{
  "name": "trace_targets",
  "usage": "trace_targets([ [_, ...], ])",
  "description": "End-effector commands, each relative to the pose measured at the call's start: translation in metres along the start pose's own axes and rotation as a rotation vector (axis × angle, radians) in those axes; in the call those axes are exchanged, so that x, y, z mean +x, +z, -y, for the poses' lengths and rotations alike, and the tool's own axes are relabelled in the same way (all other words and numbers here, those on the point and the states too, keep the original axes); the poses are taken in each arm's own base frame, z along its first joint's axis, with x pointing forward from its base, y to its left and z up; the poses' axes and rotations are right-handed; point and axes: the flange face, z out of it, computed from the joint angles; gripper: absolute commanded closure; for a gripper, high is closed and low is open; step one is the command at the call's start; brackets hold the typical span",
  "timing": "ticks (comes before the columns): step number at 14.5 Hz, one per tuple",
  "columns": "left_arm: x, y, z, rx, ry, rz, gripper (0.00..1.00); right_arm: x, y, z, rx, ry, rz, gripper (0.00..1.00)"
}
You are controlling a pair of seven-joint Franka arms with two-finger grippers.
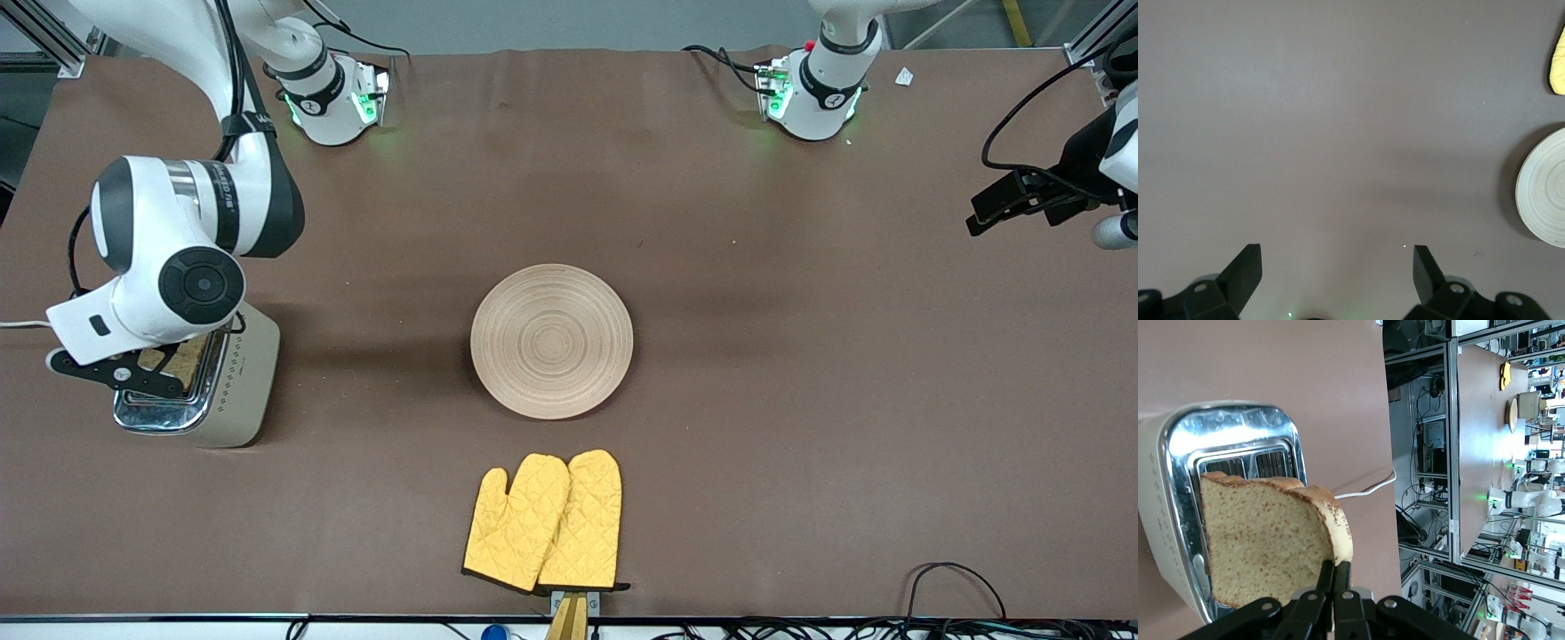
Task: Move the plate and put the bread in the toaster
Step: 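Lower the bread into the toaster slot with the right gripper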
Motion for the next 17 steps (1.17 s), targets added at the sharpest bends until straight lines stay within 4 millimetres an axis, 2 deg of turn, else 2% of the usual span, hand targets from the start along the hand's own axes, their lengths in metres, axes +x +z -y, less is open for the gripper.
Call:
trace_targets([
  [1, -0.006, -0.006, 0.001, 0.004, 0.013, -0.008, 0.00, -0.007, 0.008, 0.009, -0.047, -0.043, -0.013, 1.00],
  [10, -0.006, -0.006, 0.000, 0.001, 0.012, -0.008, 0.00, -0.003, 0.010, 0.008, -0.051, -0.084, -0.027, 1.00],
  [14, -0.006, -0.006, 0.000, 0.001, 0.013, -0.008, 0.00, 0.005, 0.023, -0.003, -0.038, -0.073, -0.027, 1.00],
  [17, -0.006, -0.006, 0.001, 0.001, 0.012, -0.008, 0.00, 0.007, 0.025, -0.003, -0.030, -0.072, -0.037, 1.00],
])
